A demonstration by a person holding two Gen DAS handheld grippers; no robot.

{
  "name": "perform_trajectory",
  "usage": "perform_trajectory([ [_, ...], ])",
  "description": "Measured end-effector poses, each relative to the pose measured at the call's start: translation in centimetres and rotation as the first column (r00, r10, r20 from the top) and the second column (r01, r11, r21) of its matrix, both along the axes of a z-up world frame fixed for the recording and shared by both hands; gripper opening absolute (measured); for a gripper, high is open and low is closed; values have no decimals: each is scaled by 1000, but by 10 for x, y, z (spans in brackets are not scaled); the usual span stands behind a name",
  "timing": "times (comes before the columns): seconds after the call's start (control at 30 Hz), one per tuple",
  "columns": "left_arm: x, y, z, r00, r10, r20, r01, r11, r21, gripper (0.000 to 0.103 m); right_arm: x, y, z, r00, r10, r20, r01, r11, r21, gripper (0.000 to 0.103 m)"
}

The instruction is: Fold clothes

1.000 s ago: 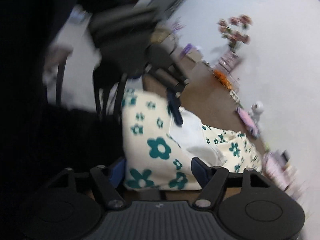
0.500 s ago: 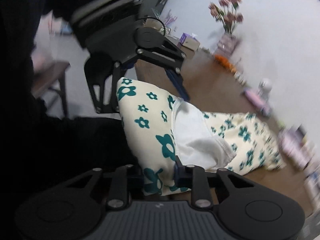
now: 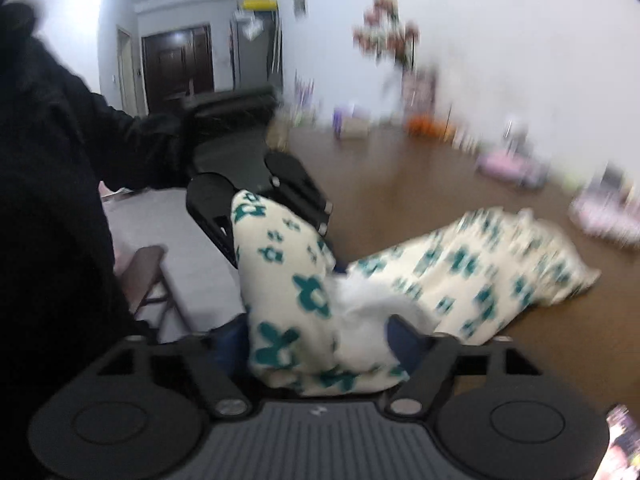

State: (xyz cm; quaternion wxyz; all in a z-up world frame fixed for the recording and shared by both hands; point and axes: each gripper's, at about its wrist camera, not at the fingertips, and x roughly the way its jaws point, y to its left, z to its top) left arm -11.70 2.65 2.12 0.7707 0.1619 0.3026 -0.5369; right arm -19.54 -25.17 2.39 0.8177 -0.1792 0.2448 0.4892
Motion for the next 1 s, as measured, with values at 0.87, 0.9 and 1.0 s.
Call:
perform_trajectory([
  [0.87,98,22,-9,705,326,-629,-430,903,-14,40,120,-18,-18,823,-238,-516,451,826,338,33],
  [0.9,98,22,-10,699,337,-631,-448,894,-19,40,123,-18,-24,803,-262,-536,489,803,340,33],
  [1.0,98,21,-12,678,367,-637,-502,864,-36,41,128,-22,-40,749,-313,-584,585,726,361,39],
])
